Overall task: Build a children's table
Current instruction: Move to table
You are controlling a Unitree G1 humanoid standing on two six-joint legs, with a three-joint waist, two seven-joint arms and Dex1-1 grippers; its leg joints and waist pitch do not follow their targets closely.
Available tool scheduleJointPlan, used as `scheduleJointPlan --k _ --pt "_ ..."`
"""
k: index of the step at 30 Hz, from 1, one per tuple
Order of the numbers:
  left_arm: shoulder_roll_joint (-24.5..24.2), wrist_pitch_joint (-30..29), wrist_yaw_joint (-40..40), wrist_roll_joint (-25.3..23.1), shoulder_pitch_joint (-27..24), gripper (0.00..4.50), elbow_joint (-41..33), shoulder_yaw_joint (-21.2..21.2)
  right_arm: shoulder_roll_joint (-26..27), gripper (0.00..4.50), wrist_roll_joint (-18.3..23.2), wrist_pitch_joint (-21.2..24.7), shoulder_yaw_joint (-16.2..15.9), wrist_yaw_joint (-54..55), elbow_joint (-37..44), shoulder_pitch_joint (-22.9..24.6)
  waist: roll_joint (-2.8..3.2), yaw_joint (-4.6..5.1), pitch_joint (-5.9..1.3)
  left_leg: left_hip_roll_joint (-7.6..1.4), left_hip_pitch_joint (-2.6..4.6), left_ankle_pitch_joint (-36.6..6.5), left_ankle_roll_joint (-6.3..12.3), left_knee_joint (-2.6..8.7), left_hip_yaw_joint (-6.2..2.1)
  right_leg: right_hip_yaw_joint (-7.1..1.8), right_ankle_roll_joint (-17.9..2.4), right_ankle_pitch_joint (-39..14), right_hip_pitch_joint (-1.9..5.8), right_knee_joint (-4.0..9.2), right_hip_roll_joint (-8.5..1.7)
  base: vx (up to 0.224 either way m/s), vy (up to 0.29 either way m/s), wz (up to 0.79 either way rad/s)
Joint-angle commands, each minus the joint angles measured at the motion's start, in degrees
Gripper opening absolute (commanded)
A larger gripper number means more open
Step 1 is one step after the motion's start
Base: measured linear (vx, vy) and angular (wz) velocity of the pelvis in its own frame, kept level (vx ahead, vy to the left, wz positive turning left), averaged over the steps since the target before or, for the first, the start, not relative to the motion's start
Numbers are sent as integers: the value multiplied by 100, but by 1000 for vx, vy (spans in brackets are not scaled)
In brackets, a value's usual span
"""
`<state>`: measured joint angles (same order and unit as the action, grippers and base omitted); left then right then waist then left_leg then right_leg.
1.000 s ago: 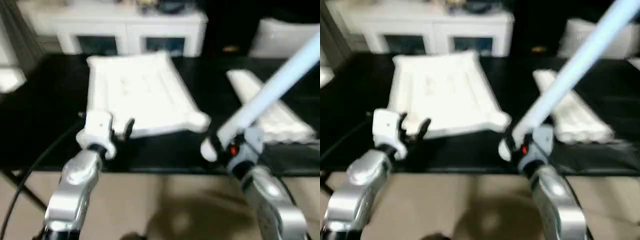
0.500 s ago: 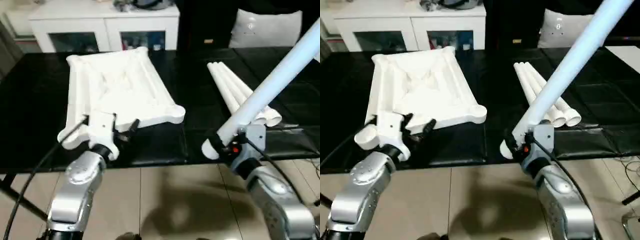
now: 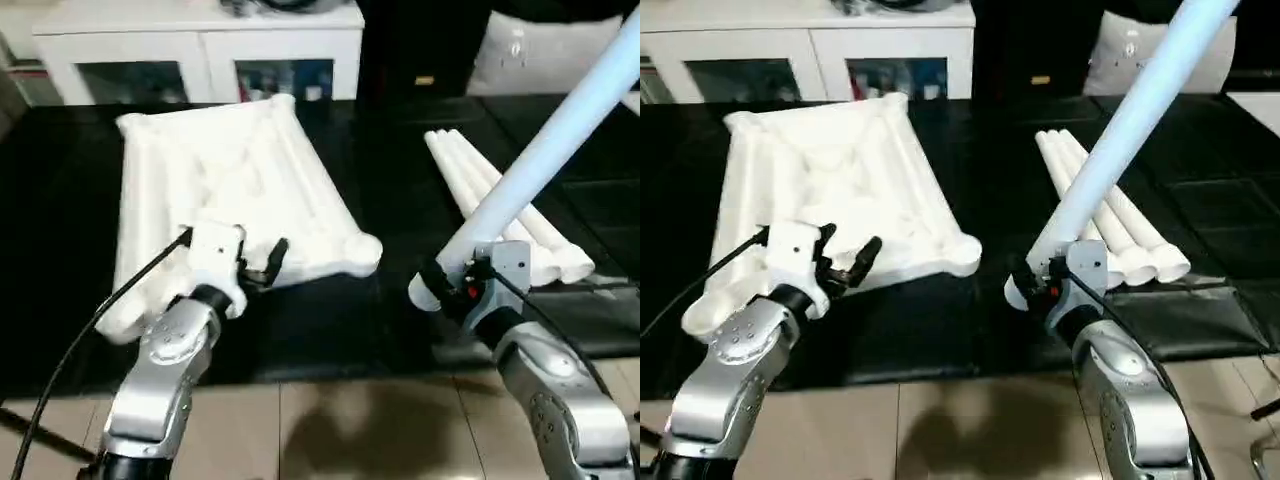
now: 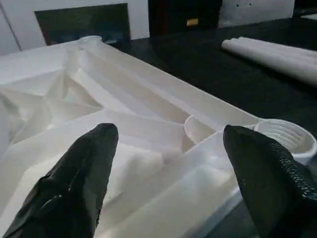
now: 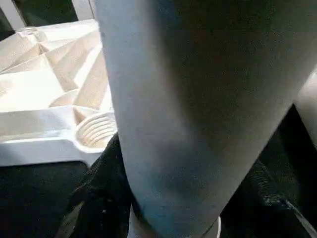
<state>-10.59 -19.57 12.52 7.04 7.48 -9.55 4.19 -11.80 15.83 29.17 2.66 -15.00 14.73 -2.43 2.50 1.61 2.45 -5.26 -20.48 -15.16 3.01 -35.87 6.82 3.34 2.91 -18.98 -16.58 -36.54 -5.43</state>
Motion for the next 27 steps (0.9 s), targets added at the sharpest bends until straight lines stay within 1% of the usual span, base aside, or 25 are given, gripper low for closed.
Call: scheduleJointPlan --k 1,2,3,4,5,6,7,8,9,10,11,12,13,14,15,16,17,18,20,21,22,23,24,26,27 --pt "9 -56 54 -44 30 382 88 22 -15 189 -47 -87 18 -3 -6 -43 -95 52 -449 -654 732 2241 2699 146 -665 -273 24 1099 -354 44 -165 117 -86 -2" --pt "9 -56 54 -44 30 382 88 22 -15 189 -47 -87 18 -3 -6 -43 -188 -50 -423 -355 391 1990 2433 13 -417 -417 90 1642 -3 204 -156 175 -119 5" --pt "12 -55 66 -47 47 382 101 25 -20 189 -70 -92 10 -4 -16 -41 -292 -363 -273 104 -622 556 1582 -422 -31 -923 290 2601 775 642 -561 117 -79 8" --pt "13 -54 67 -50 54 382 110 27 -25 189 -77 -95 6 -4 -23 -43 -293 -444 -313 -145 -818 198 792 -498 -110 -875 323 3199 921 567 -679 106 -58 -3" --pt "16 -53 67 -55 70 382 122 30 -35 189 -84 -97 -1 -6 -33 -50 -238 -515 -334 -118 -803 352 517 -374 -97 -683 379 3379 940 495 -442 91 -31 -14" --pt "17 -53 67 -55 76 382 124 32 -40 189 -85 -96 -3 -8 -35 -54 -63 -548 -347 -255 -587 645 273 10 -132 -377 570 3299 819 430 -116 91 -31 -14" --pt "17 -53 67 -55 79 382 126 32 -42 189 -86 -96 -5 -11 -37 -57 105 -502 -380 -430 -326 799 328 205 -212 -166 684 2998 700 348 0 169 -26 -7" --pt "18 -51 64 -53 95 382 140 35 -56 189 -89 -101 -14 -24 -51 -73 232 -245 -431 -911 504 885 1638 289 -752 83 830 1508 -26 -220 236 173 -18 -8" --pt "18 -46 52 -57 103 382 153 37 -66 189 -94 -110 -26 -34 -64 -84 185 -6 -559 -1385 1114 2123 2921 256 -1314 -50 570 -406 -813 -701 44 173 -18 -8" --pt "18 -46 52 -57 104 382 153 37 -66 189 -94 -110 -26 -34 -64 -84 184 -84 -475 -1235 804 2822 2857 217 -1033 -113 483 -281 -877 -780 20 71 21 -1" --pt "21 -38 46 -64 109 382 161 40 -78 189 -96 -118 -40 -50 -73 -93 149 -91 -464 -1140 684 2866 2666 266 -853 -96 491 36 -889 -802 42 0 0 0" --pt "29 -26 44 -78 117 382 175 39 -92 189 -104 -126 -55 -69 -87 -106 63 -116 -337 -966 341 1940 2267 494 -488 -120 327 560 -750 -678 76 0 0 0" --pt "30 -25 44 -79 117 382 176 39 -93 189 -105 -126 -56 -71 -88 -107 6 -154 -318 -830 273 1229 2026 530 -349 -149 125 852 -683 -441 59 0 0 0" --pt "36 -18 46 -87 118 382 181 36 -97 189 -116 -127 -64 -91 -99 -117 -269 -197 -260 -411 180 -342 1410 390 -126 -408 -205 1075 -482 300 -144 6 -84 -2" --pt "36 -16 44 -90 116 382 180 35 -96 189 -118 -126 -68 -106 -109 -126 -512 -369 -171 -40 7 -1102 721 -266 39 -877 -28 -2271 -170 957 -612 6 -84 -2" --pt "36 -14 44 -91 115 382 180 33 -95 189 -123 -129 -74 -117 -123 -137 -405 -405 -290 -75 -25 -724 440 -497 -76 -1015 -222 -3254 -4 939 -824 23 -65 -3" --pt "37 -13 44 -94 115 382 178 29 -95 189 -126 -137 -81 -125 -137 -146 -391 -422 -244 -138 -205 -328 123 -568 -174 -1055 -573 -3844 97 943 -849 50 -11 -6" --pt "41 -7 42 -98 114 382 182 30 -97 189 -127 -147 -86 -131 -155 -155 -432 -394 -178 -201 -294 -165 -13 -488 -210 -913 -935 -3670 135 919 -759 50 -11 -6" --pt "49 7 46 -105 109 382 190 30 -106 189 -129 -167 -105 -131 -180 -165 -206 -339 -156 -311 -123 -97 -53 8 -164 -528 -1340 -3253 35 895 -422 31 33 0" --pt "56 9 53 -109 103 382 188 30 -111 189 -126 -173 -113 -128 -189 -168 -71 -207 -135 -526 25 -878 -50 437 -208 -247 -1307 -2479 -101 697 -34 61 65 0" --pt "63 8 62 -115 93 382 179 34 -118 189 -123 -178 -121 -126 -195 -168 55 -71 -198 -702 331 -1699 -70 591 -403 -102 -1402 -1661 -230 449 119 86 101 3" --pt "63 9 63 -115 91 382 178 35 -118 189 -124 -180 -121 -127 -195 -167 122 3 -287 -743 533 -1708 45 633 -517 -46 -1486 -977 -281 333 137 100 88 5" --pt "65 11 72 -116 83 382 175 43 -125 189 -124 -186 -117 -130 -196 -165 137 123 -285 -835 719 -1433 506 685 -706 42 -1383 -65 -439 103 160 100 88 5" --pt "69 11 79 -119 79 382 174 44 -129 189 -122 -190 -114 -130 -197 -165 10 173 -243 -828 756 -1140 1237 670 -697 8 -1121 295 -494 113 21 106 58 9" --pt "67 11 82 -118 78 382 174 51 -132 189 -121 -191 -104 -135 -201 -167 -127 160 -265 -523 477 -705 1463 481 -430 -143 -1306 648 -209 373 -161 105 41 9"
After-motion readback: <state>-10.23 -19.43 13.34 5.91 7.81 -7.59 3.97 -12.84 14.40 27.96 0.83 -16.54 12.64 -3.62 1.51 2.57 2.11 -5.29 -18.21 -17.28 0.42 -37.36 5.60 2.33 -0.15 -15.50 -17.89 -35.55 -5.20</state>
